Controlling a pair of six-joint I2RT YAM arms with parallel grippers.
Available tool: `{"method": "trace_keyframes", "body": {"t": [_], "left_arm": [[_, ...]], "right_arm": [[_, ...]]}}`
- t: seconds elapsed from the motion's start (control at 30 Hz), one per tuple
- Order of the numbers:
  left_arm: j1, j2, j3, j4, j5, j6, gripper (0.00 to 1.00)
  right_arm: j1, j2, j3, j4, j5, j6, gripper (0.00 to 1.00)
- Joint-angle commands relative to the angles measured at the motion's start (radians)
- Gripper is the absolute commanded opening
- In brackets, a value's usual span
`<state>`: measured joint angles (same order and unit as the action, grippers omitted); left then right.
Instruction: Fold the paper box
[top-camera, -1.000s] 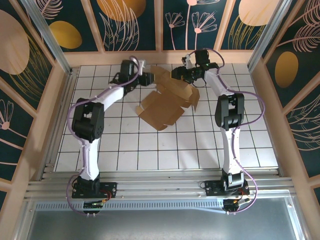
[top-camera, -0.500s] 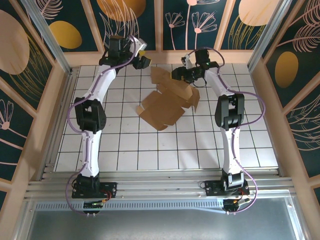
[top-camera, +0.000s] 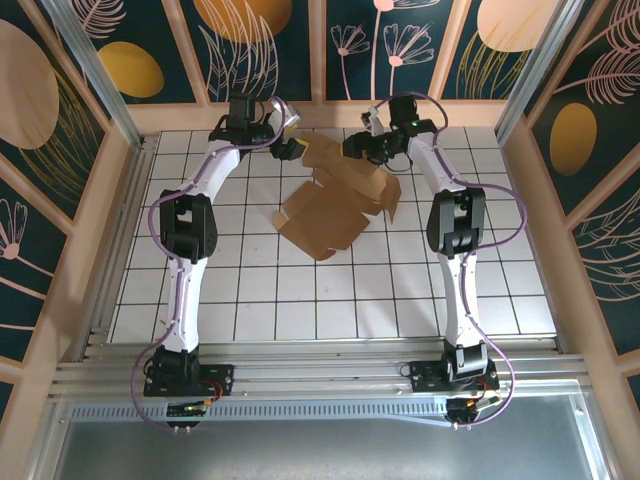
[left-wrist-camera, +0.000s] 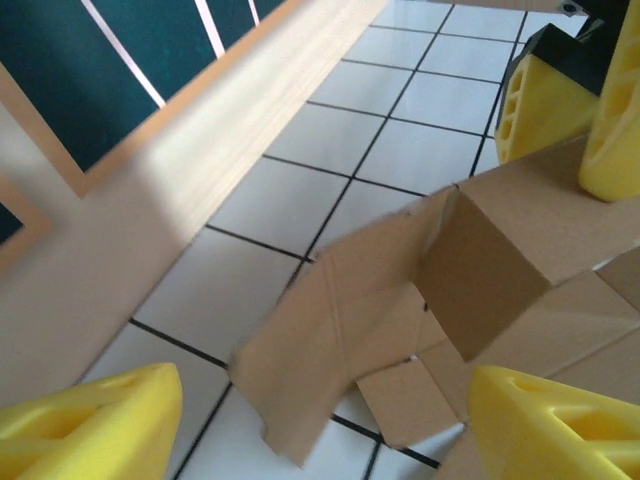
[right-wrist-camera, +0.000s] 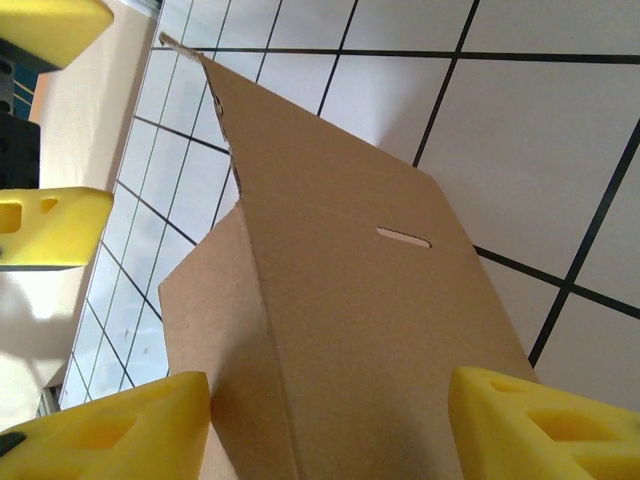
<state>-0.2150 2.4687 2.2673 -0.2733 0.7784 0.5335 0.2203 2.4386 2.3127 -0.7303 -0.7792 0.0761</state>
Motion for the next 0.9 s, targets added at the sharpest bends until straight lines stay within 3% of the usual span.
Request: {"method": "trace_keyframes", "body": {"t": [0.0,0.4,0.5,0.6,0.87], "left_arm": [[0.007,0.042,-0.002,0.139,0.072,0.068,0.77],[0.007,0.154,0.065,0.183,0.145,0.048,0.84],[0.004,0.155,0.050,0.196,0.189,0.049,0.76],[-0.011,0.163,0.041,0.227,0.202,0.045,0.62],[-0.052,0.182,0.040,0.237,0.122,0.083,0.43]], "right_arm": [[-0.002,0.025,0.030,-0.041,0.021,-0.025,0.64],[-0.001,0.024,0.028,-0.050,0.032,-0.038,0.64],[-0.001,0.025,0.031,-0.048,0.033,-0.036,0.64],[-0.001,0.026,0.031,-0.042,0.032,-0.030,0.64],[0.000,0.025,0.022,-0.048,0.040,-0.033,0.64]]}}
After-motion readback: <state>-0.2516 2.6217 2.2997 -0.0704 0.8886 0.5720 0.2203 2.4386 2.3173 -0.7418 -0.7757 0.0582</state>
